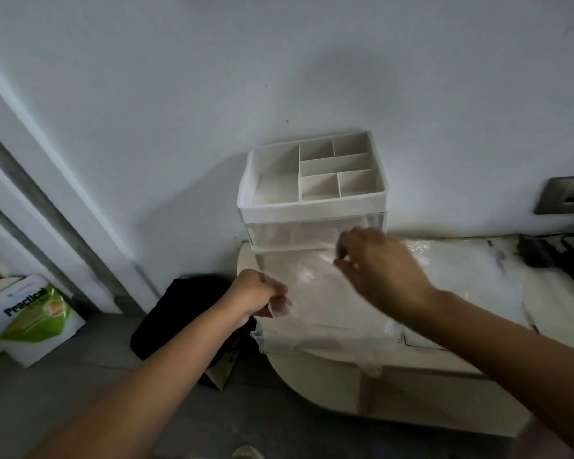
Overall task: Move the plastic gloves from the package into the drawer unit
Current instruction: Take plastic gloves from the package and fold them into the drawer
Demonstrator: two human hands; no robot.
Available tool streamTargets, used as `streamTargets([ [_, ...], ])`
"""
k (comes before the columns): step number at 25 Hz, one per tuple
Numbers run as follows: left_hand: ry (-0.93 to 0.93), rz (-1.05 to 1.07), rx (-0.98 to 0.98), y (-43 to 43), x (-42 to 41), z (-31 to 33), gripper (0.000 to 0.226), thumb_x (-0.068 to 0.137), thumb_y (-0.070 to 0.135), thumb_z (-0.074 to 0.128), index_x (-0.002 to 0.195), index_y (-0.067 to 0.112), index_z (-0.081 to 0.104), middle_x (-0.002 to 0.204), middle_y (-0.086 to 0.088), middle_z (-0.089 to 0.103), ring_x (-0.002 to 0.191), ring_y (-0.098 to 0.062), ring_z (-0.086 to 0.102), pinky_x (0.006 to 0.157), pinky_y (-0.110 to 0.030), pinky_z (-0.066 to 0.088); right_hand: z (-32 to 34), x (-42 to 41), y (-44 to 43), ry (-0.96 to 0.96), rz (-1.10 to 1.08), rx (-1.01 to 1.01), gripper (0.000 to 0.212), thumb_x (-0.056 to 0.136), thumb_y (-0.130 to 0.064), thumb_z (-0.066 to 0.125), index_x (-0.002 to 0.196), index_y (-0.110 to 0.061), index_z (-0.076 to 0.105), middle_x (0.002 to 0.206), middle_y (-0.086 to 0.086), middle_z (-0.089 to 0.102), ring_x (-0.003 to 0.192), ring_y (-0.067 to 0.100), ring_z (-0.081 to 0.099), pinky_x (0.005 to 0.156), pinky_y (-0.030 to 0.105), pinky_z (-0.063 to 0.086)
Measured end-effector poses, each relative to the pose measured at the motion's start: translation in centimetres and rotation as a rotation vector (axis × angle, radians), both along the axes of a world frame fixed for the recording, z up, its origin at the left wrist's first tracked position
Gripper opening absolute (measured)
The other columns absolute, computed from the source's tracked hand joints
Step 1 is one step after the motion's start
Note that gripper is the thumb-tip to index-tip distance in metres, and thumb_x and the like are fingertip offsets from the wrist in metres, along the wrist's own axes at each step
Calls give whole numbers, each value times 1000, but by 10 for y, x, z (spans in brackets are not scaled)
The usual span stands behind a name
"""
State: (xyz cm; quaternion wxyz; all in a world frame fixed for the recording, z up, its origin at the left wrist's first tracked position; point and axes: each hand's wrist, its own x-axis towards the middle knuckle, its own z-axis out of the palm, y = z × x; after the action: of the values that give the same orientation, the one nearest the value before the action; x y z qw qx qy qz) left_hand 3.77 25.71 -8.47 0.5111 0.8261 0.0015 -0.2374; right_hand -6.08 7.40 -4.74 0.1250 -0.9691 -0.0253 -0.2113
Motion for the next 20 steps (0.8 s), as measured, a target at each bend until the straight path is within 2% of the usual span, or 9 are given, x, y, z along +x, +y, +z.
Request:
streamTargets([
  [3,-49,-7,59,-1,-2,-5,10,91,5,60,87,-4,64,71,-17,68,47,-15,65,45,-24,52,-39,2,32,272,335,82,36,98,-15,44,133,-16,50,137,2,50,124,14,47,99,18,32],
  [5,-193,-51,229,1,1,-9,18,90,10,62,78,-4,65,68,-16,69,54,-19,67,54,-31,58,-62,15,33,450,328,14,49,98,-11,40,146,-12,32,153,7,30,139,18,30,108,17,16],
  [8,-315,-128,428,3,-4,-5,25,89,14,61,66,3,61,64,-12,68,50,-14,64,52,-23,54,-73,32,21,539,253,-20,51,97,-13,43,146,-12,31,153,10,27,139,22,28,111,25,18],
  [10,-440,-222,632,3,-14,7,16,91,18,60,87,3,63,85,-13,72,71,-22,69,64,-29,55,-74,37,19,587,267,-65,50,95,-19,49,143,-15,37,149,9,33,136,23,33,111,31,26],
  [12,-751,-269,900,-1,-22,21,22,93,25,56,108,8,58,102,-8,68,91,-24,66,71,-31,49,-75,37,20,638,270,-87,49,93,-24,52,140,-17,41,147,7,36,133,23,35,110,34,30],
  [14,-935,-288,806,-11,-26,29,19,94,25,55,107,10,58,98,-5,67,89,-21,65,73,-31,49,-76,40,20,651,259,-83,48,93,-25,52,140,-16,41,145,7,38,132,23,37,109,34,32],
  [15,-920,-330,708,-17,-27,25,16,94,23,56,101,10,62,94,-4,68,86,-18,64,74,-30,51,-78,41,20,645,254,-61,48,93,-25,52,139,-16,42,143,7,40,129,22,40,106,32,34],
  [17,-724,-466,621,-29,-26,6,13,92,17,58,95,9,67,95,-6,69,86,-16,64,79,-28,50,-78,42,23,624,259,-14,45,92,-23,52,136,-13,45,135,8,49,120,23,49,96,28,38],
  [20,-441,-596,686,-36,-12,-30,27,90,14,59,115,7,63,116,-13,63,109,-26,59,94,-32,46,-75,42,31,640,314,11,43,94,-20,53,134,-6,48,134,13,51,116,25,53,89,26,39],
])
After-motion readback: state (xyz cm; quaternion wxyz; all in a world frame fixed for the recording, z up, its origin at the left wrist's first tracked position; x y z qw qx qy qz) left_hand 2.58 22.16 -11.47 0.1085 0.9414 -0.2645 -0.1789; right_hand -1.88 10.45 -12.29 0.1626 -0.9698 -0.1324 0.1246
